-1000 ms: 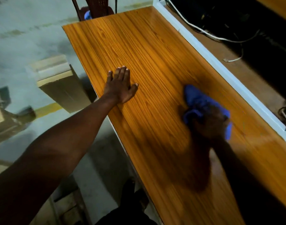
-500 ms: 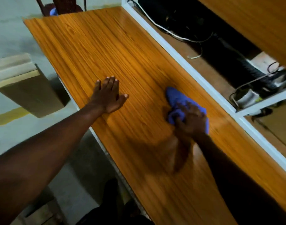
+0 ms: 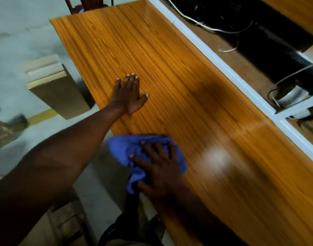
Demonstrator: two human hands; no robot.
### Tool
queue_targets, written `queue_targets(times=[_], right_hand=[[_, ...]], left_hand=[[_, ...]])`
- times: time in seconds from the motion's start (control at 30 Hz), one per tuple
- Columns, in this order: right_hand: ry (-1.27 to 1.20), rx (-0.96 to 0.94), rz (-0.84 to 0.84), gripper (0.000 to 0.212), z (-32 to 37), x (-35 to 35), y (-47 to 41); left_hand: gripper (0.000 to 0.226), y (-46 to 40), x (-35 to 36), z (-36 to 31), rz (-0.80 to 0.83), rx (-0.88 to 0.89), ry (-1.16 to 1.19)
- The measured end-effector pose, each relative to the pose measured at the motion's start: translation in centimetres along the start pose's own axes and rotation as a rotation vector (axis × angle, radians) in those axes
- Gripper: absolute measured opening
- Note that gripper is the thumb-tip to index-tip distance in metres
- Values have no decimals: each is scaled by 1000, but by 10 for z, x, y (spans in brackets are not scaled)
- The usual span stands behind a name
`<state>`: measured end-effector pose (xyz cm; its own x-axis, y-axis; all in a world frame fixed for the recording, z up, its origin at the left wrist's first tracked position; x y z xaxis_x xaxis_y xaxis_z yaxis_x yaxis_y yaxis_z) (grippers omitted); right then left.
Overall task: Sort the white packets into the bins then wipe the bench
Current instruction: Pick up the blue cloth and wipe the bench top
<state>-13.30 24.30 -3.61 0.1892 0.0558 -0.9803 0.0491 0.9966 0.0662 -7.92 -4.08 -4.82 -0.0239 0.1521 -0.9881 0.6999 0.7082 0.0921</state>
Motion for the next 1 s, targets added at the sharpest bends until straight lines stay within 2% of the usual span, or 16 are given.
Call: queue_targets(times=[0.07, 0.13, 0.2, 0.27, 0.37, 0.47, 0.57, 0.63, 0.77, 0.87, 0.93, 1.0], right_hand=[[1, -96, 23, 76, 9, 3, 19], [-15, -55, 0, 73, -39, -3, 20], [-20, 105, -77, 69, -118, -19, 19], [33, 350, -121, 71, -217, -37, 29], [114, 692, -83, 83, -357, -69, 59], [111, 797, 22, 86, -409, -78, 79], [64, 783, 36, 90, -368, -71, 76], [43, 634, 32, 94, -308, -59, 75], [24, 288, -58, 75, -147, -20, 108], [105, 99, -30, 79, -58, 11, 144], [144, 8, -5, 85, -43, 18, 160], [127, -35, 3, 79, -68, 10, 164]], left_hand=[[92, 2, 0, -2, 9, -7, -3], [93, 7, -1, -6, 6, -19, -5], [92, 18, -1, -27, 1, 4, -14], [91, 32, 1, -60, -20, 61, -6], [92, 53, 10, -119, -60, 122, -24], [91, 63, 28, -164, -34, 128, -7], [93, 68, 36, -177, -47, 89, -29], [93, 69, 36, -177, -71, 92, -39], [87, 68, 35, -176, -56, 86, -42], [86, 69, 34, -176, -56, 85, -41], [87, 69, 34, -175, -46, 91, -32], [89, 69, 36, -174, -51, 95, -36]])
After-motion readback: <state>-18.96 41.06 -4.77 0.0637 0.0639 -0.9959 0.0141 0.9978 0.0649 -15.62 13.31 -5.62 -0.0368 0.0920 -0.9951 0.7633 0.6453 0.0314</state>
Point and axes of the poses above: each hand's wrist, its own y-axis away from the middle knuckle, its own x-axis out of the palm, z = x × y, the point moved 4 cm from there along -y, towards the middle knuckle, and after that the axes turned 13 degrees about x, right-handed, at the moved point
